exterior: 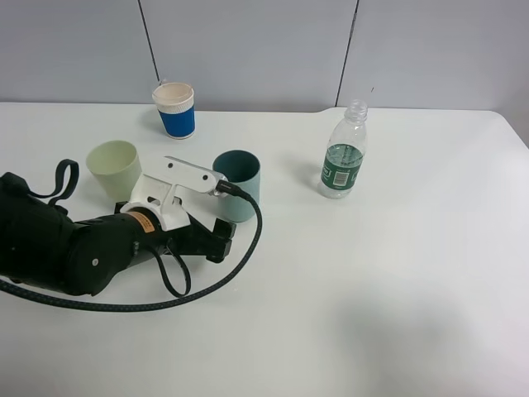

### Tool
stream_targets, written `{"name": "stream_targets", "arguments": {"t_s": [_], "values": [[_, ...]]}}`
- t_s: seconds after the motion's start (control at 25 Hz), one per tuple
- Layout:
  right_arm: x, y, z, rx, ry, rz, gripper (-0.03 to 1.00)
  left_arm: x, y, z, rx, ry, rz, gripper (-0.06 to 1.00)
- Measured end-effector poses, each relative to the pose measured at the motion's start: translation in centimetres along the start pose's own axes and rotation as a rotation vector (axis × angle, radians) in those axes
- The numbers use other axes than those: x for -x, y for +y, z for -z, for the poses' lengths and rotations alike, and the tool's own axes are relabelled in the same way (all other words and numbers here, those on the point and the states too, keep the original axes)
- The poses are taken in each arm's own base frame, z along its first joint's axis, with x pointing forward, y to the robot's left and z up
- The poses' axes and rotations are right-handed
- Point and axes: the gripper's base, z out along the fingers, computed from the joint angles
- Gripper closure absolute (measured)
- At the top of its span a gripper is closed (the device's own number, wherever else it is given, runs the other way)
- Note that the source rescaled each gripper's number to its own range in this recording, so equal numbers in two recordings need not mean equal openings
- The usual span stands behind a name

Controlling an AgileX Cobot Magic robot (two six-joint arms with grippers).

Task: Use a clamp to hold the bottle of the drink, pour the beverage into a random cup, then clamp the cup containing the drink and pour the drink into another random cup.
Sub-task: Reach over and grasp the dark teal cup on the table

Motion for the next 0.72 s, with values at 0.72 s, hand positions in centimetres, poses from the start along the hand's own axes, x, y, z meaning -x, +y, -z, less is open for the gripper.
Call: {"name": "stream_targets", "arguments": {"t_s": [0.72], "values": [[0.0, 0.0, 0.0, 0.000, 0.000, 0.000, -0.03, -0.9, -2.9, -2.9, -0.089, -0.106, -0.151, -0.06]]}}
